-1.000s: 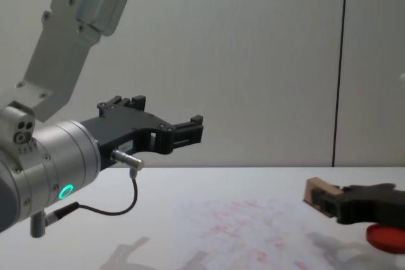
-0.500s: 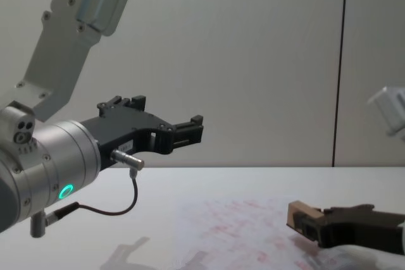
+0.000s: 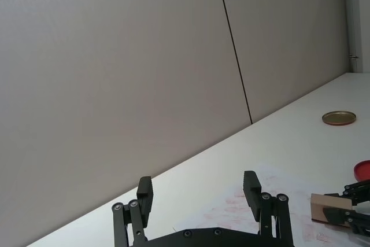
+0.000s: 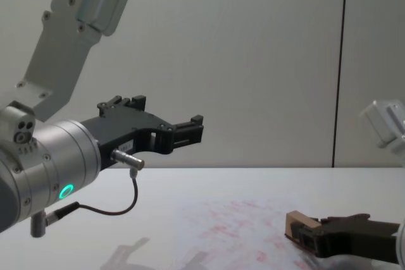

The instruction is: Use the one hand to pick up the stamp and affix it onto the A4 paper.

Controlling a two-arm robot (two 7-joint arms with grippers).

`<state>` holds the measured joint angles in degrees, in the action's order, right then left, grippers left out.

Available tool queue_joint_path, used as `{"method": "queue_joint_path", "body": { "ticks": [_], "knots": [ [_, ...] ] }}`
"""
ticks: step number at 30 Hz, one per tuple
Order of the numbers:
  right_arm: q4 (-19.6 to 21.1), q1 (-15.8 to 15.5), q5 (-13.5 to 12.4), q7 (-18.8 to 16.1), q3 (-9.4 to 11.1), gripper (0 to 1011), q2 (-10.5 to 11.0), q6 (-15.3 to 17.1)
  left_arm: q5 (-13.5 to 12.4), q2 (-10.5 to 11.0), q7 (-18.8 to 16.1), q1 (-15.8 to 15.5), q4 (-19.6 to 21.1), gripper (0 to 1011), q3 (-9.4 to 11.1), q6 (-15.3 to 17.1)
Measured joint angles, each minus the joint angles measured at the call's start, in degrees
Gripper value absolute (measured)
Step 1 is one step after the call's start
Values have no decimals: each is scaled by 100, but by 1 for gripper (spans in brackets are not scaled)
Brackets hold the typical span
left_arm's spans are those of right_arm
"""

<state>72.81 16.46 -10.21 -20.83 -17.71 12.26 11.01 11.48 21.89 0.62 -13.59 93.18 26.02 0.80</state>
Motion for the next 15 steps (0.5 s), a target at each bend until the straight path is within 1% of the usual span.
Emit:
{"method": "queue_joint_path", "body": {
  "ticks": [15],
  "knots": [
    [-58, 61, 30, -80, 1, 221, -6, 127, 0, 0, 0, 0, 0, 993, 0, 0]
  ]
}}
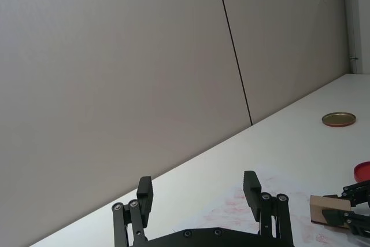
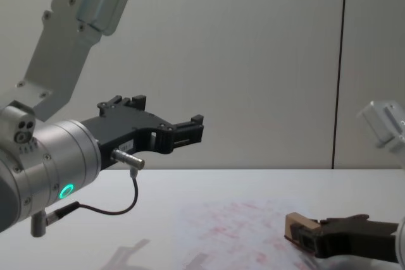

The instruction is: Use the one hand to pick up the stamp and affix it onto the A4 paper.

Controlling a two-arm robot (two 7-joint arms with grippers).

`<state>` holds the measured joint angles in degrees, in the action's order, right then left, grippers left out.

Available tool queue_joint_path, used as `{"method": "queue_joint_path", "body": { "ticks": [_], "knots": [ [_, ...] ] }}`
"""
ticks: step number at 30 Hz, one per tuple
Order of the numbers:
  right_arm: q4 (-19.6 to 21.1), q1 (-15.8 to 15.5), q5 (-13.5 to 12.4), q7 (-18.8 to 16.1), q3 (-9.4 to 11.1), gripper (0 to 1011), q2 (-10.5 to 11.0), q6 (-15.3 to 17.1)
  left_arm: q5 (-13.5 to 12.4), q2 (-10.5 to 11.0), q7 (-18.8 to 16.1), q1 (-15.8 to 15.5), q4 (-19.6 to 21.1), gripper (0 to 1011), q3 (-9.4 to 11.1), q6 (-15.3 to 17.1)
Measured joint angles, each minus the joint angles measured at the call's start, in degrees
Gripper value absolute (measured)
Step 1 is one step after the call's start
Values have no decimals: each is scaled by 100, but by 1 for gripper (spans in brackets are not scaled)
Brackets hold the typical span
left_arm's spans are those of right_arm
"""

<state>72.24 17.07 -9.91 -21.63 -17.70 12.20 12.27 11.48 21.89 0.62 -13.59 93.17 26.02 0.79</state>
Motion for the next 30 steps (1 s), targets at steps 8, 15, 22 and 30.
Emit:
{"method": "queue_joint_path", "body": {
  "ticks": [8, 15, 22, 30],
  "knots": [
    [99, -50, -132, 4, 21, 221, 32, 1, 0, 0, 0, 0, 0, 993, 0, 0],
    [413, -133, -368, 85, 121, 221, 114, -171, 0, 0, 0, 0, 0, 993, 0, 0],
    [667, -201, -519, 237, 242, 221, 221, -298, 0, 0, 0, 0, 0, 993, 0, 0],
    [816, -253, -521, 390, 383, 221, 373, -298, 0, 0, 0, 0, 0, 993, 0, 0]
  ]
}}
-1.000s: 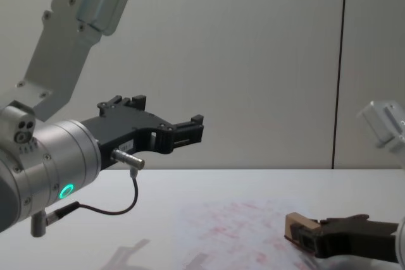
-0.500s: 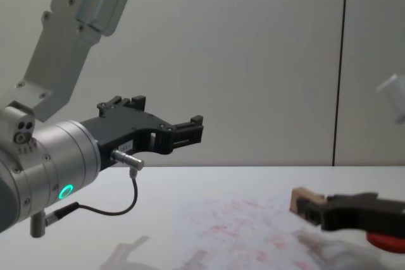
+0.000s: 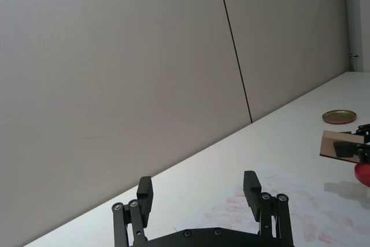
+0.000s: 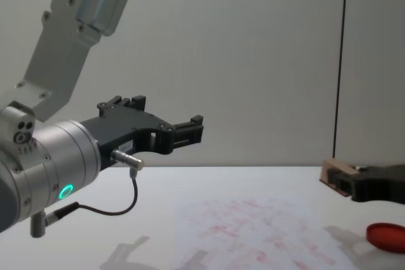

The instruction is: Use the one hand to pick up the stamp and affix it onto the A4 paper.

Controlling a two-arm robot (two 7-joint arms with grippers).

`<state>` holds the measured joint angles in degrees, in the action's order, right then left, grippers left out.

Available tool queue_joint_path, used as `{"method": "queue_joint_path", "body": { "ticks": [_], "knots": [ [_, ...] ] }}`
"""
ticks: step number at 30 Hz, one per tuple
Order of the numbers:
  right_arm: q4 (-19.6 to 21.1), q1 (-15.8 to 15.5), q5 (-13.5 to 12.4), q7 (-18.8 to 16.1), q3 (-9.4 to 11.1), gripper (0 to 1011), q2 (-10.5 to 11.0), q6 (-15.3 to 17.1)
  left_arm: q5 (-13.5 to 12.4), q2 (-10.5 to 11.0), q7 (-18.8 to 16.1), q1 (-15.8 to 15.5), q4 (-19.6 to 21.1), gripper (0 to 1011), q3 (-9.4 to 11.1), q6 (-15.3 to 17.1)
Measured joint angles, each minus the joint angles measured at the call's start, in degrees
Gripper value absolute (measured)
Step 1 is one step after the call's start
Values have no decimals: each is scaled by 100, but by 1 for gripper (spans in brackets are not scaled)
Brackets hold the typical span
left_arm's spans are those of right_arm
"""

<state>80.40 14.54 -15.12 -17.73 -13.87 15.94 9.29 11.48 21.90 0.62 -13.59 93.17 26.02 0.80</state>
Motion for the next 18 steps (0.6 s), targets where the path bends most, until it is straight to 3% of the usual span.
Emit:
{"method": "queue_joint_path", "body": {
  "ticks": [18],
  "knots": [
    [0, -147, 3, 148, 222, 221, 263, 197, 0, 0, 0, 0, 0, 993, 0, 0]
  ]
}}
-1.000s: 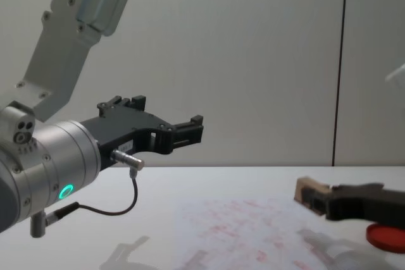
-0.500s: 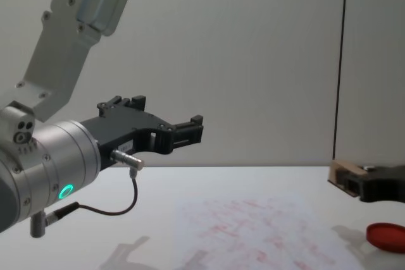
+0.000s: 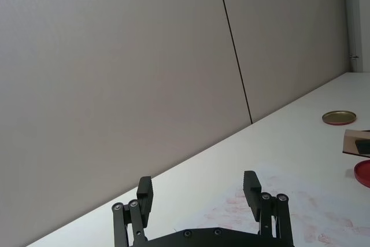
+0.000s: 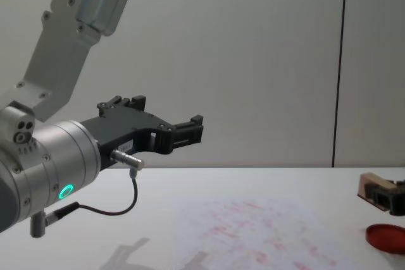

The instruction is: Use the one hand to pick up the stamp and affix it onto the A4 paper.

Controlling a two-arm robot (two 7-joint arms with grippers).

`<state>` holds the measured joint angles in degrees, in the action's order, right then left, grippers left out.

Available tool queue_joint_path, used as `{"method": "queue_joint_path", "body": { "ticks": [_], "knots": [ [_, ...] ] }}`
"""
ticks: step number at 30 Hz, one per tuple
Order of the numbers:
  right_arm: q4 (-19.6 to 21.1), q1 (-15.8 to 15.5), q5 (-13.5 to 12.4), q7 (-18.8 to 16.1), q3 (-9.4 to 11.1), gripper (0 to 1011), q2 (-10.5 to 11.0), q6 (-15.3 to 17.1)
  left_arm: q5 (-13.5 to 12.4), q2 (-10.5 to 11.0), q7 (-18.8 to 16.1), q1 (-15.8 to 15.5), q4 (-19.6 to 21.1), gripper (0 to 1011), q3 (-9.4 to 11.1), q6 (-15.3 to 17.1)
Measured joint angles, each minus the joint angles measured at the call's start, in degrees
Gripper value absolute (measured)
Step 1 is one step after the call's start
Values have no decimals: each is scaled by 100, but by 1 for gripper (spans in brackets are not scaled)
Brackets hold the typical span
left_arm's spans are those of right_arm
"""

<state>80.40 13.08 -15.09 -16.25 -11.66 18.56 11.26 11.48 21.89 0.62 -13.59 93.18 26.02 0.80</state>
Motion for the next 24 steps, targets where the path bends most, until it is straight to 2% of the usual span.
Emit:
{"method": "queue_joint_path", "body": {
  "ticks": [21, 24],
  "knots": [
    [-104, -176, -172, -23, 80, 223, 117, 188, 0, 0, 0, 0, 0, 993, 0, 0],
    [-137, -187, -189, -16, 83, 276, 121, 201, 0, 0, 0, 0, 0, 993, 0, 0]
  ]
}}
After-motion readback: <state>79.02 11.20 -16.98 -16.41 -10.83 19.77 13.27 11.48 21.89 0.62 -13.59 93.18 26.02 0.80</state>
